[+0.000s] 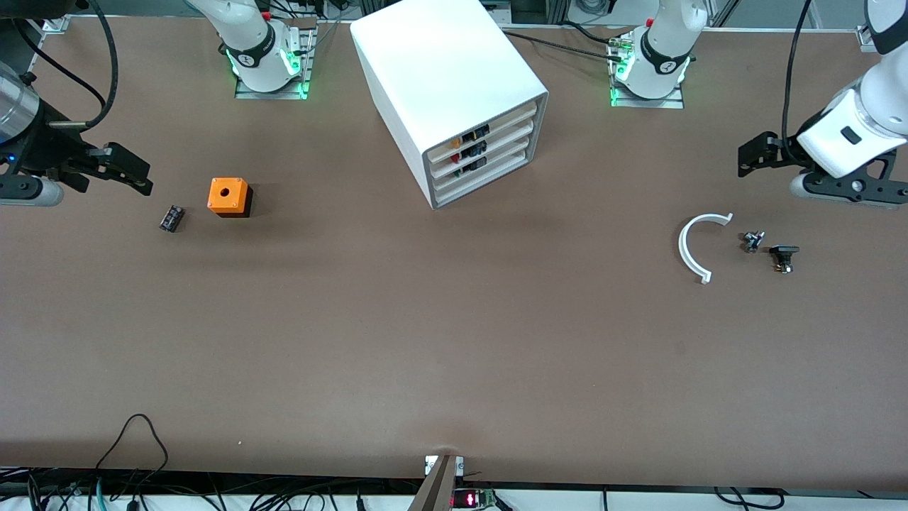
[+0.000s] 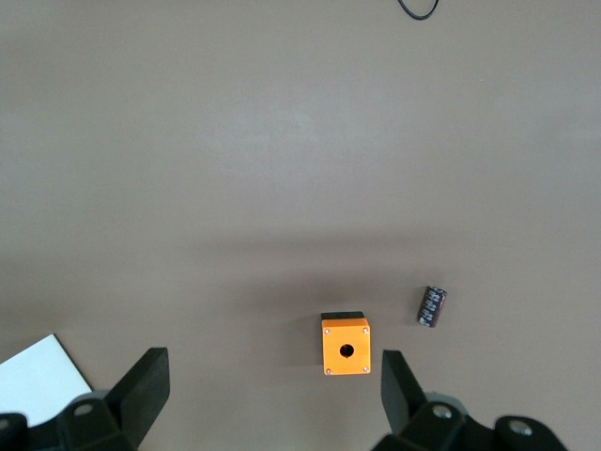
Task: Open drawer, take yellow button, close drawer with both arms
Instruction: 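Reach the left gripper to the drawer handle while the right gripper approaches, then pull the drawer open with the left gripper while the right gripper approaches, then grasp the yellow button with the right gripper while the left gripper releases, then lift the yellow button out with the right gripper while the left gripper returns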
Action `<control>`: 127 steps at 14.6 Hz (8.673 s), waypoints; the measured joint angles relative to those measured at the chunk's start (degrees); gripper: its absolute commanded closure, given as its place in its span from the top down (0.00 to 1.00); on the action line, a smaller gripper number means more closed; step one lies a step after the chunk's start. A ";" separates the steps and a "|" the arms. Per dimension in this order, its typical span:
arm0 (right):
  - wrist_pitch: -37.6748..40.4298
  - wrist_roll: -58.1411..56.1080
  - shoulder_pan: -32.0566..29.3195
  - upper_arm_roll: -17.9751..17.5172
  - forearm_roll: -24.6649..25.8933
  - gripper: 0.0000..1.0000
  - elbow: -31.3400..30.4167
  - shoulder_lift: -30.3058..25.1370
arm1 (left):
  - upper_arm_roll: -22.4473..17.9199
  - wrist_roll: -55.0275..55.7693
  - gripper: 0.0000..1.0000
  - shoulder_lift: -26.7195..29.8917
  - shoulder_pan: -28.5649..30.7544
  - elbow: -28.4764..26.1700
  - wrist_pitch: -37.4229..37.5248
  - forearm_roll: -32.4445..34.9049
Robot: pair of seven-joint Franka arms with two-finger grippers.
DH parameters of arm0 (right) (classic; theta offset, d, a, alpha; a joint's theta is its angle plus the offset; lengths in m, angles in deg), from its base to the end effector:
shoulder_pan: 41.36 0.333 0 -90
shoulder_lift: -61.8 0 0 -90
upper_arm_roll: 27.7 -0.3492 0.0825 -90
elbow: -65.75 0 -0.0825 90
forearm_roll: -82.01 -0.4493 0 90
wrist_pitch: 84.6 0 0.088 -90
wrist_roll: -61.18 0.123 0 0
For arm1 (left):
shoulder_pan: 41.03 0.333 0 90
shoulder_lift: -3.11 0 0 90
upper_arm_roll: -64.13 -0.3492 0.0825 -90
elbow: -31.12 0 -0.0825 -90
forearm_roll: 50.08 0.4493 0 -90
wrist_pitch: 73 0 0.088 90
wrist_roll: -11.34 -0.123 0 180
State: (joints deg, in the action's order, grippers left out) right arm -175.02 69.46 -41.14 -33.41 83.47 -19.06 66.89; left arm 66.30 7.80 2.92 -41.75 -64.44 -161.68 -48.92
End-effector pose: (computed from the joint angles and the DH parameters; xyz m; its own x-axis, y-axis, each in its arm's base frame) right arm 0.6484 0.0613 0.6349 0.9991 -0.0413 0.0118 -0.0415 -0.9990 0.0151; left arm 0.6105 -0.0283 0.5861 0.9860 -0.1111 -0.1241 -0.1135 -0.9935 -0.0124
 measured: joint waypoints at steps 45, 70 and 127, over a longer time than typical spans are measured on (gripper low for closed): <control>-23.28 9.21 27.88 -0.46 0.56 1.00 1.54 25.37 | 16.70 -49.88 0.53 -10.05 -2.33 -37.21 -12.42 -71.28; -22.82 72.79 31.17 0.42 -0.88 1.00 18.02 34.46 | 20.79 -53.30 0.00 -22.24 11.55 -20.29 -13.26 -53.78; -23.35 34.21 24.50 0.79 -4.29 0.00 23.80 38.10 | 28.62 49.21 1.00 -20.65 6.59 -0.29 -22.46 0.17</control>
State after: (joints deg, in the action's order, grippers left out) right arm -198.36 103.67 -16.64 -32.62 79.19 4.74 104.99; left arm 94.92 57.00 -17.73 -35.17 -64.73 -184.14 -48.75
